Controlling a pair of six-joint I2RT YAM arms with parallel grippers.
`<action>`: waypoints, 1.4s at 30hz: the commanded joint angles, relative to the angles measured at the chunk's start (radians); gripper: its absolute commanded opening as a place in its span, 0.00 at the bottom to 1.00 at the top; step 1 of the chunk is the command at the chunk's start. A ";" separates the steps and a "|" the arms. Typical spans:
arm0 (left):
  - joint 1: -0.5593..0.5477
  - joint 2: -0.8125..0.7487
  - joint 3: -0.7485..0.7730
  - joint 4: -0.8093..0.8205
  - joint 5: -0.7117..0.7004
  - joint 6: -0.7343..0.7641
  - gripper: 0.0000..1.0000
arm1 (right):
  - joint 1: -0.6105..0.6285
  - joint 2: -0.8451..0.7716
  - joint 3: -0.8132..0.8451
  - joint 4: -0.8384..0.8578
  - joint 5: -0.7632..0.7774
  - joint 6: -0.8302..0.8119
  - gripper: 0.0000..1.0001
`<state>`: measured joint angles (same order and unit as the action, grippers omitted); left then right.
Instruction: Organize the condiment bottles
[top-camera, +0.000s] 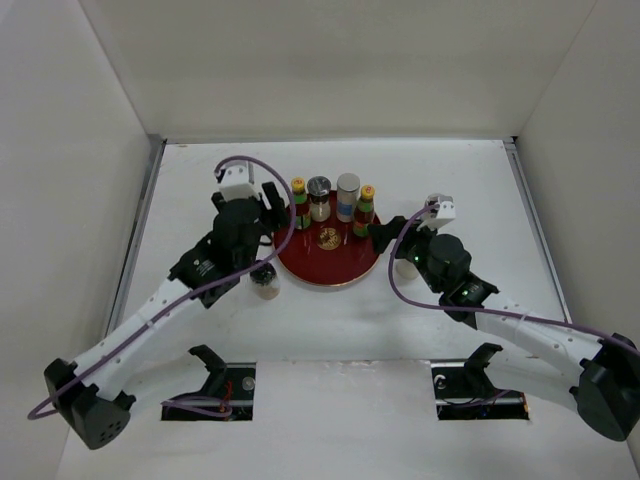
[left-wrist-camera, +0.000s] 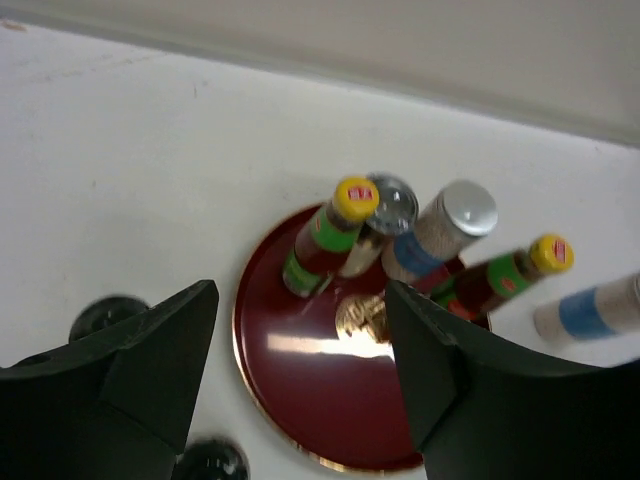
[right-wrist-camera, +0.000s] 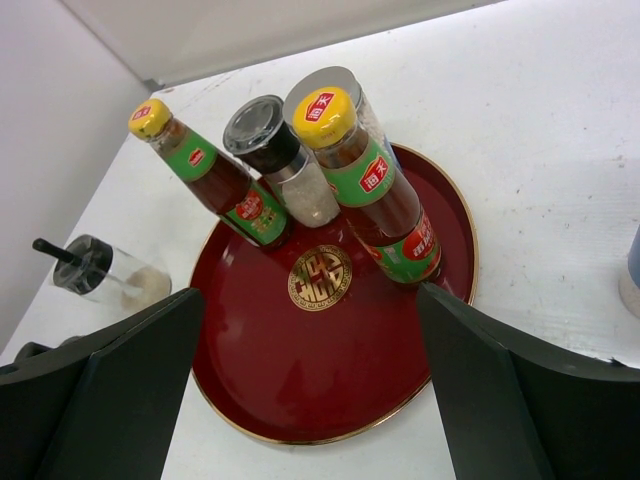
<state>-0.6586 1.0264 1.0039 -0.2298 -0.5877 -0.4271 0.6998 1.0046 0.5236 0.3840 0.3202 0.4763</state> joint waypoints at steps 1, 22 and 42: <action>-0.075 -0.078 -0.102 -0.235 -0.049 -0.128 0.66 | -0.006 -0.009 0.004 0.053 -0.001 0.013 0.94; -0.157 -0.118 -0.367 -0.243 -0.029 -0.271 0.75 | -0.006 0.003 0.009 0.050 0.000 0.010 0.97; -0.244 -0.062 -0.154 -0.189 -0.115 -0.167 0.36 | -0.006 0.012 0.012 0.050 -0.001 0.010 0.97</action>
<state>-0.8646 0.9752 0.7029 -0.4984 -0.6376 -0.6544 0.6998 1.0103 0.5236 0.3836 0.3202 0.4763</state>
